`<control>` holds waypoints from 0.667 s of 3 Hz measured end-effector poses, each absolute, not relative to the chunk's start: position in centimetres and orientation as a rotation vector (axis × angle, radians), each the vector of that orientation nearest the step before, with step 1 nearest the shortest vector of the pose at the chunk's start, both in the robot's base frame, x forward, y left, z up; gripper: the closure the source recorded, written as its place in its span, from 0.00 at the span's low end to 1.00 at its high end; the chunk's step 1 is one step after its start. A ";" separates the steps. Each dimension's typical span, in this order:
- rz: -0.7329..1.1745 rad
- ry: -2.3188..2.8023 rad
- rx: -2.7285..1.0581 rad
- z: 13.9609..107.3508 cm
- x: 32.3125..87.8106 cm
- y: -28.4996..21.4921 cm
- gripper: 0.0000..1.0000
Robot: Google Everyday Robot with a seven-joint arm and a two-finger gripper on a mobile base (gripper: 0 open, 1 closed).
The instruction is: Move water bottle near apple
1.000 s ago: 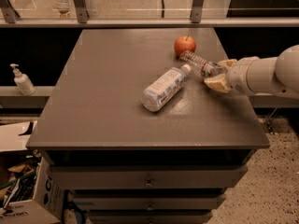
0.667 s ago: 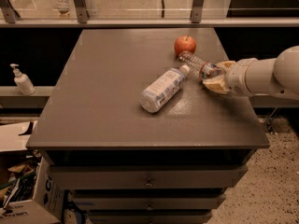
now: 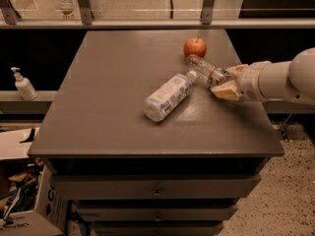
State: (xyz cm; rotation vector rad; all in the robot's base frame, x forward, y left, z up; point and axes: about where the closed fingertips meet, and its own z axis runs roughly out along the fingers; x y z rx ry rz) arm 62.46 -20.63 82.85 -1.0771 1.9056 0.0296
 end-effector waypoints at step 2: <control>0.032 1.894 -1.062 84.2 62.5 -20.8 0.00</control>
Offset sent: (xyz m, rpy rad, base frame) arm 0.0023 -0.0028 0.0163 0.0076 -0.0163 -0.0047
